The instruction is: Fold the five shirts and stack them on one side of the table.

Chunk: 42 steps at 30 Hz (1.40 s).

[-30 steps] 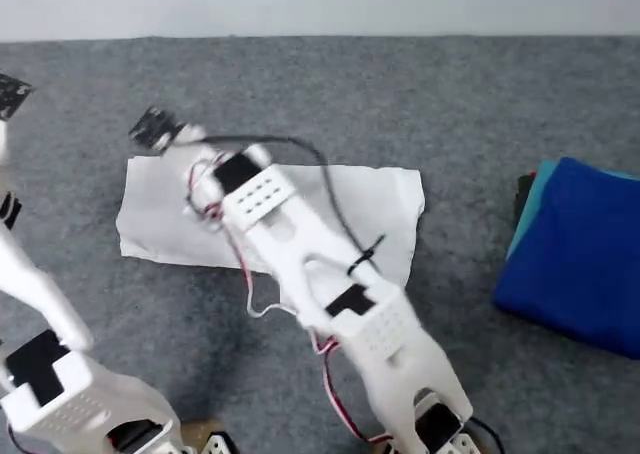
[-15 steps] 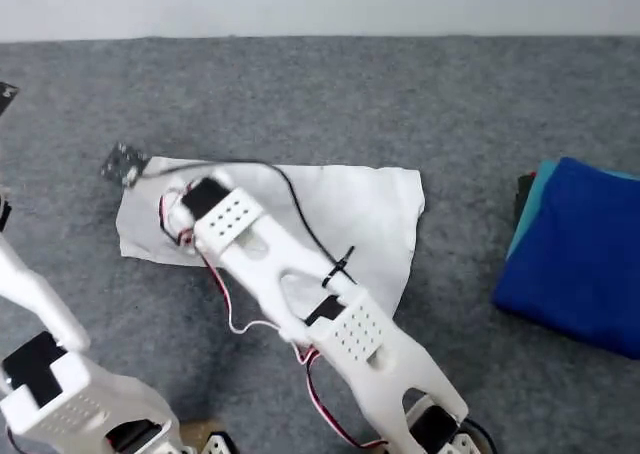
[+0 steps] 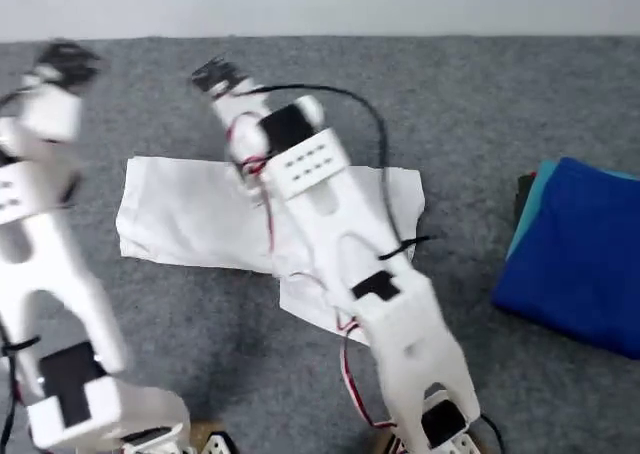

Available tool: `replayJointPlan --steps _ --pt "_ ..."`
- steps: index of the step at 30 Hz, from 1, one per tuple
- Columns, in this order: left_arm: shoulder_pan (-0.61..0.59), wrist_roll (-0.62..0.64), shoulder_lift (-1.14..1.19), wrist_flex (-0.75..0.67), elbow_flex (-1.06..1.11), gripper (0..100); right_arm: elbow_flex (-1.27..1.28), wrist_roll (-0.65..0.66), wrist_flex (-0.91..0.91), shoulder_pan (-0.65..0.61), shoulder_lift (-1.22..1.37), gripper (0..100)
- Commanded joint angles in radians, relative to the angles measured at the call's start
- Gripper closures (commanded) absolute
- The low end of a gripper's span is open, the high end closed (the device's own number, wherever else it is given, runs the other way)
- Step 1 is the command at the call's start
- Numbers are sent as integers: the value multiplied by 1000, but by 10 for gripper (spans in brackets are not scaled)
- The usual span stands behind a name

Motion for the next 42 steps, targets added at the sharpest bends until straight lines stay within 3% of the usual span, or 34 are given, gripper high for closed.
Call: replayJointPlan --steps 1,5,9,17,22,34,42 --pt "186 61 -71 17 54 981 187 -15 44 94 -223 990" --pt "399 87 -69 -18 147 969 410 -14 44 211 -410 990" --pt "580 114 -69 -98 240 881 601 -11 42 341 -570 990" --pt "809 164 34 -232 331 811 939 -11 39 524 -794 989" --pt "835 164 199 -310 328 808 1053 -11 39 587 -871 988" --pt "887 164 396 -302 248 814 1109 -11 38 648 -903 987" --pt "898 158 408 -301 246 988 1111 -11 19 648 -901 987"
